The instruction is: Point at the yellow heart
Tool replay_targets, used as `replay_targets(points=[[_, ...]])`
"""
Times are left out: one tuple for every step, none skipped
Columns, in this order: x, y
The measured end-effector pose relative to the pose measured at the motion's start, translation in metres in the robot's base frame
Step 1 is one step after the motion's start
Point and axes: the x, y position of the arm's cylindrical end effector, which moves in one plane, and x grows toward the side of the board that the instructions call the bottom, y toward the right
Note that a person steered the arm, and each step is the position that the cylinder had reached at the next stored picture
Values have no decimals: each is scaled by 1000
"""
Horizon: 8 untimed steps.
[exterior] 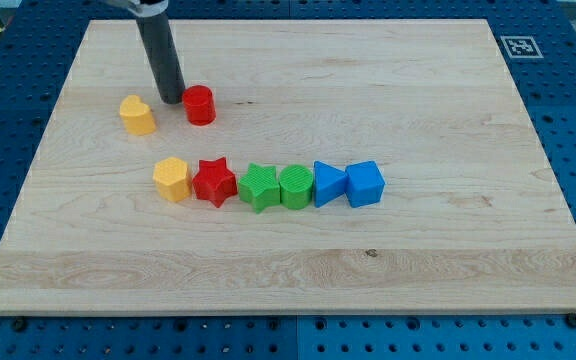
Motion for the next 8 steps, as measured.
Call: replay_targets(points=[[-22, -6], [-25, -25], [-25, -47], [-18, -66], [8, -71], [44, -71], [83, -71], [118, -72]])
